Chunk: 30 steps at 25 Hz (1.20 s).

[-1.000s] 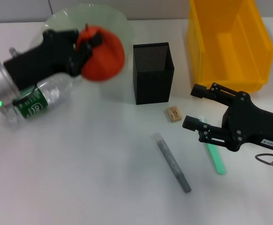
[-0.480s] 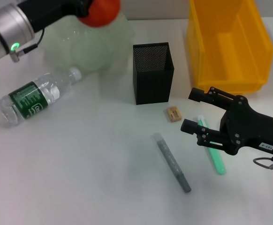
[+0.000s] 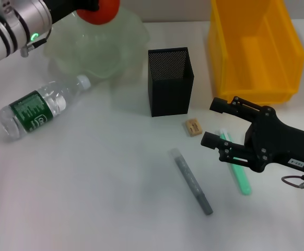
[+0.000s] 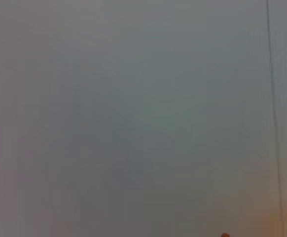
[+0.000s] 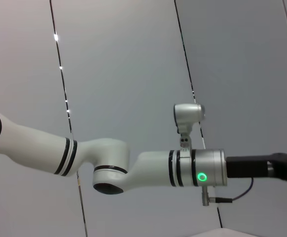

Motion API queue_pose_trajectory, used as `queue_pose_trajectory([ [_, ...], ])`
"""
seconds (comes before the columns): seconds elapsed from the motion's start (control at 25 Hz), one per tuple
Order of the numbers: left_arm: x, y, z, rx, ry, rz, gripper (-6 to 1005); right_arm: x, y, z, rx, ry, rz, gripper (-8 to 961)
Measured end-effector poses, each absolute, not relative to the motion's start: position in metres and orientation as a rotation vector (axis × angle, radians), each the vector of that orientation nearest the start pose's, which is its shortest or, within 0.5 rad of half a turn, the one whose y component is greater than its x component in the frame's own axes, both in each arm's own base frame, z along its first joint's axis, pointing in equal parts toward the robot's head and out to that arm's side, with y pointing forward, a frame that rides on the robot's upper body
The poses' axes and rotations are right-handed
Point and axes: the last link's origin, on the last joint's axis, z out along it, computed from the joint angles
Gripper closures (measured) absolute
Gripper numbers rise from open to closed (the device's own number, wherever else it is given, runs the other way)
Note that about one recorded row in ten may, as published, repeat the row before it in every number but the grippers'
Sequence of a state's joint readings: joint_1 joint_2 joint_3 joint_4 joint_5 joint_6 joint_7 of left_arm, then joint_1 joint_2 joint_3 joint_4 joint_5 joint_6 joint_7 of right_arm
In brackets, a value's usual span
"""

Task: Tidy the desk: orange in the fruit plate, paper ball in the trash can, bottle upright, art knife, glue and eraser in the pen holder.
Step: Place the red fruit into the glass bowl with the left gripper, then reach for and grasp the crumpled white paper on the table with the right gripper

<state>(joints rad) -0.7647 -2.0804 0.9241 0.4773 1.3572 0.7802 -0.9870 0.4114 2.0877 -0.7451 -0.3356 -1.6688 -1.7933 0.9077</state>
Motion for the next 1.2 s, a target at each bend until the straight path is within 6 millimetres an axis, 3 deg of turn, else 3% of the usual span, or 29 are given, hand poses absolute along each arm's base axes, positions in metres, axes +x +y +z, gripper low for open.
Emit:
queue_pose_trajectory([
  [0.24, -0.208, 0.468, -0.002, -2.101, -0.411, -0.5, 923, 0.257, 0.262, -0.024, -2.57, 0.343, 1.276, 183],
  [0.56, -0.215, 0.47, -0.002, -2.068, -0.456, -0.479, 921, 0.254, 0.265, -0.023, -2.576, 0.327, 1.28, 184],
  [0.76, -0.215, 0.468, -0.002, -2.077, -0.454, -0.494, 744, 0.253, 0.266, -0.023, -2.573, 0.322, 1.283, 184],
  [0.92, -0.215, 0.467, -0.002, -2.078, -0.454, -0.496, 519, 0.253, 0.266, -0.023, -2.572, 0.318, 1.285, 183],
  [1.12, -0.21, 0.464, -0.002, -2.1, -0.437, -0.547, 517, 0.252, 0.266, -0.023, -2.571, 0.318, 1.286, 183],
  [1.2, -0.203, 0.455, 0.003, -2.127, -0.405, -0.672, 516, 0.253, 0.266, -0.023, -2.57, 0.319, 1.286, 184],
])
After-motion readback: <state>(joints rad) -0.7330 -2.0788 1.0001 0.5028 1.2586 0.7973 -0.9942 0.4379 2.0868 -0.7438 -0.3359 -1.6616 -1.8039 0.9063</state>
